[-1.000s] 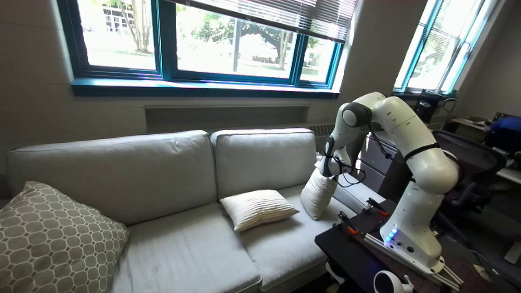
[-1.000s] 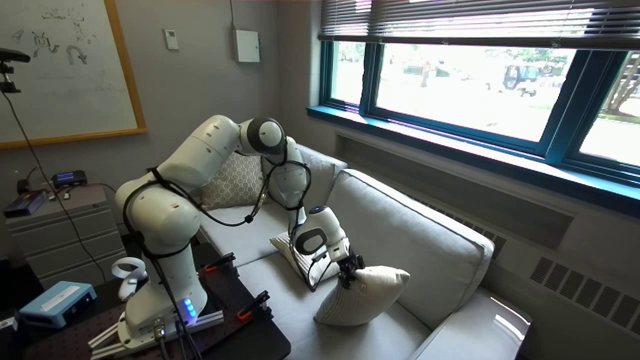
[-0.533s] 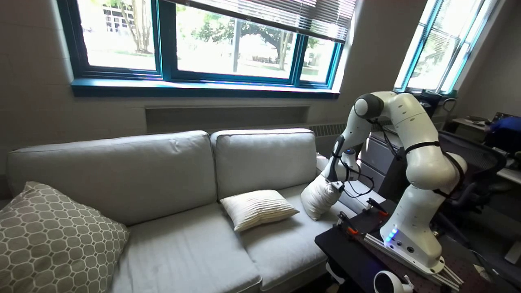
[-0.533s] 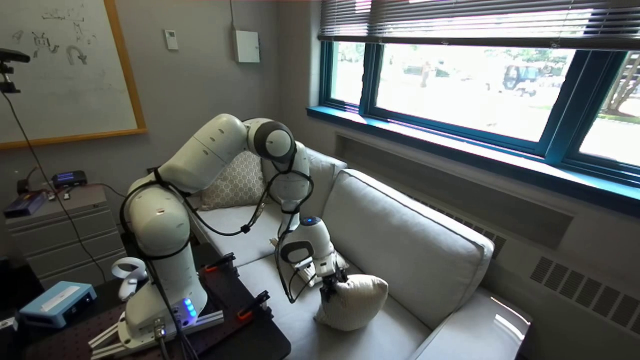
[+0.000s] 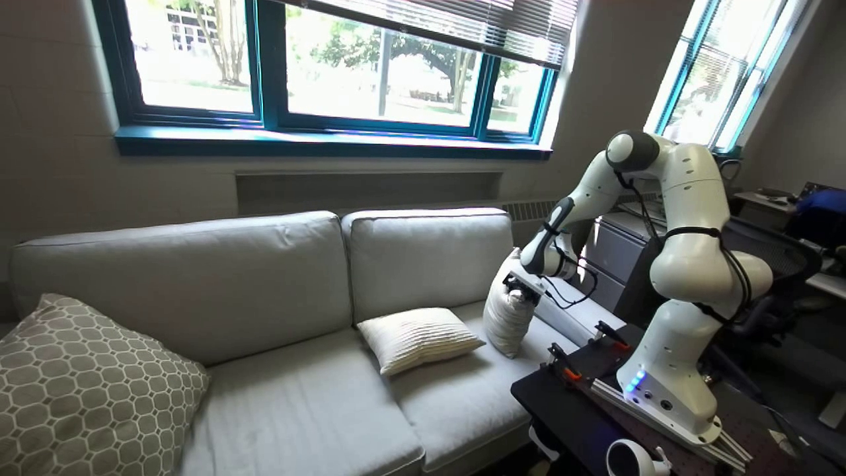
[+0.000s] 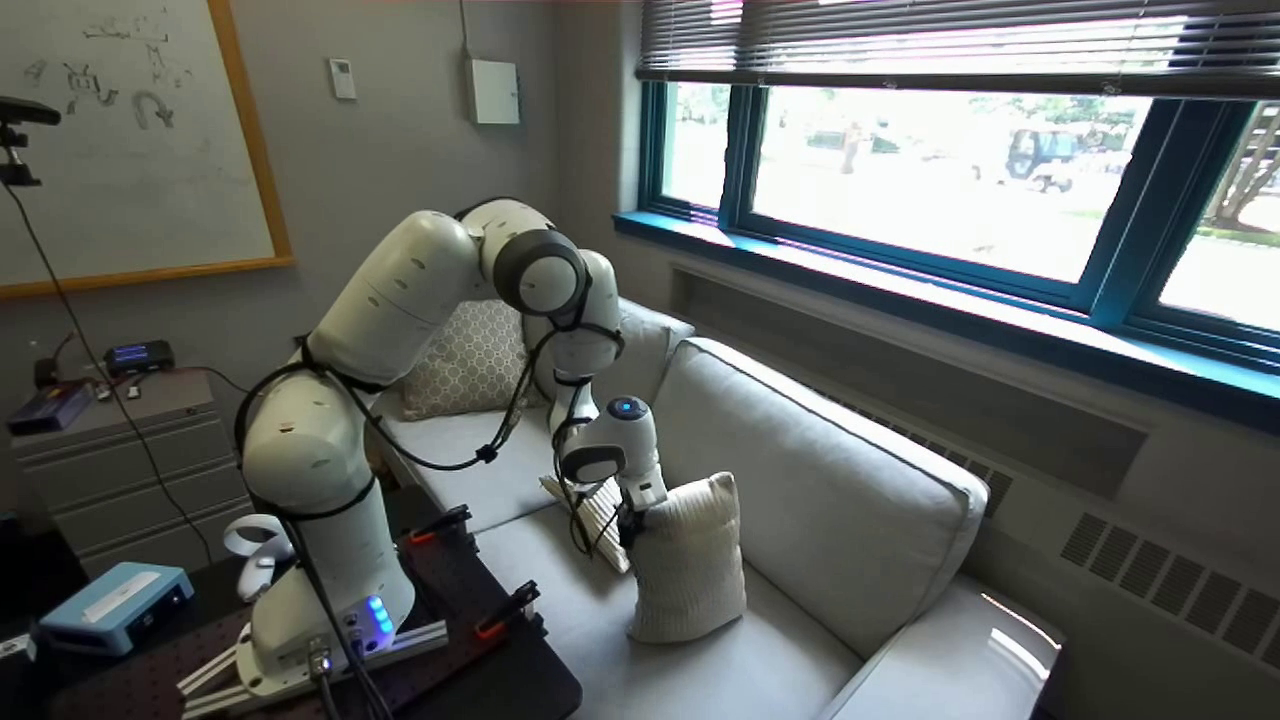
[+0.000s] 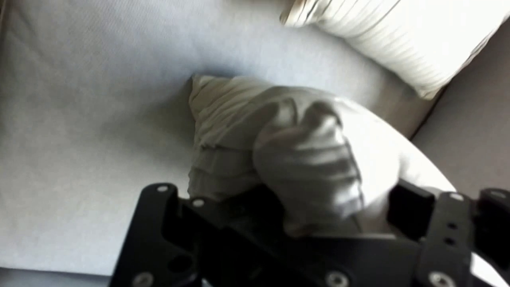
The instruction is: Place the striped pillows against the right armrest
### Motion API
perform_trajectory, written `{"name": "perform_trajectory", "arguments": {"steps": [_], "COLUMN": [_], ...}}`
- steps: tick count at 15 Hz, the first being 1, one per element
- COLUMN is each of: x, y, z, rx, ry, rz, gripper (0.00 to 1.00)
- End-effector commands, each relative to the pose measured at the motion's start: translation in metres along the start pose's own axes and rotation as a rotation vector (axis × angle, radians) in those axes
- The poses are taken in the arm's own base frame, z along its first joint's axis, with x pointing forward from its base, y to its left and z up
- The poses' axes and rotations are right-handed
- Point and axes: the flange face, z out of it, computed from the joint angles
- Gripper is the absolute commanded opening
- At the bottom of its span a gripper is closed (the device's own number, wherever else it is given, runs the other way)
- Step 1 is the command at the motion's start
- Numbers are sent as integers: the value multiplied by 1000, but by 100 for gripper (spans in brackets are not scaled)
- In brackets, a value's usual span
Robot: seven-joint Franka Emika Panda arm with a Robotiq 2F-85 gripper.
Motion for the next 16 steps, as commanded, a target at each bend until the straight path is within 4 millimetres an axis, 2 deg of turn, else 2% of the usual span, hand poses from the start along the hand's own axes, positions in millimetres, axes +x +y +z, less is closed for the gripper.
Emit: {"name": "perform_trajectory", "arguments": {"steps": [1, 3, 4, 6, 10, 13, 16], "x": [-21, -17, -13, 1, 37, 60, 74], "y": [-13, -7, -1, 22, 80, 123, 151], "z": [-18, -17, -16, -12, -5, -8, -15], "rx": [-75, -130, -149, -193, -293, -346, -363], "ry": [-141, -187, -212, -239, -238, -214, -205], "rz": [-102, -85, -72, -19, 118, 226, 296], "gripper": [85, 99, 100, 100, 100, 100, 100]}}
